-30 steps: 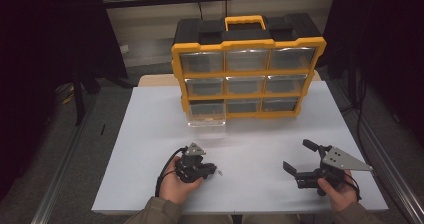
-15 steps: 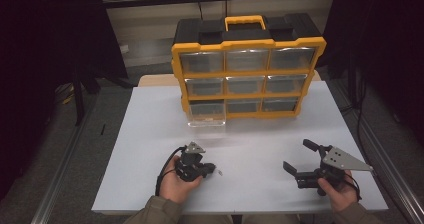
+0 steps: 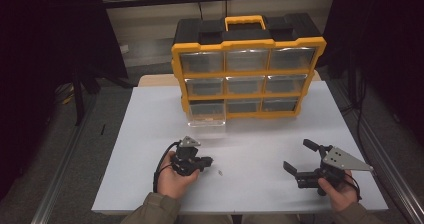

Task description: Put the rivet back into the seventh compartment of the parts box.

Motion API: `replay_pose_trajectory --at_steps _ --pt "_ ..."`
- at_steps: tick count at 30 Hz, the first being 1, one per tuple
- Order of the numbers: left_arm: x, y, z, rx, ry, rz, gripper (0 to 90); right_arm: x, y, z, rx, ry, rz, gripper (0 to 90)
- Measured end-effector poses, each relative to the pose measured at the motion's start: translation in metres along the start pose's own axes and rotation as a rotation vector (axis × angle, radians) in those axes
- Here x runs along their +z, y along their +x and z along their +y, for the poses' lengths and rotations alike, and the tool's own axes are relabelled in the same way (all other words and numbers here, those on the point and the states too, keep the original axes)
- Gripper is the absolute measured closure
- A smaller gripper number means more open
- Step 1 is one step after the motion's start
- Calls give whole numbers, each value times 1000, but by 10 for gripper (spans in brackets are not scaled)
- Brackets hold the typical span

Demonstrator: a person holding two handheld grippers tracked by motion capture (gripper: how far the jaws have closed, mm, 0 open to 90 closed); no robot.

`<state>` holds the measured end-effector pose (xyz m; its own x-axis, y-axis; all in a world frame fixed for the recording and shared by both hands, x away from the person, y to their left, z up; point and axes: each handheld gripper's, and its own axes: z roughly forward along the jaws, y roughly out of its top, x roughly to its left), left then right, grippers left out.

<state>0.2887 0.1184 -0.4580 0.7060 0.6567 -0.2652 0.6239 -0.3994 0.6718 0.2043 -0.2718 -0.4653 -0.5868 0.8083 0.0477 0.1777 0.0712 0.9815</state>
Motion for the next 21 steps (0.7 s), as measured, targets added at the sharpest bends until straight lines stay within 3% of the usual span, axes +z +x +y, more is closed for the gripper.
replay_pose_trajectory --at_steps 21 --pt "-13 8 17 -66 -49 36 868 0 0 0 3 2 -1 0"
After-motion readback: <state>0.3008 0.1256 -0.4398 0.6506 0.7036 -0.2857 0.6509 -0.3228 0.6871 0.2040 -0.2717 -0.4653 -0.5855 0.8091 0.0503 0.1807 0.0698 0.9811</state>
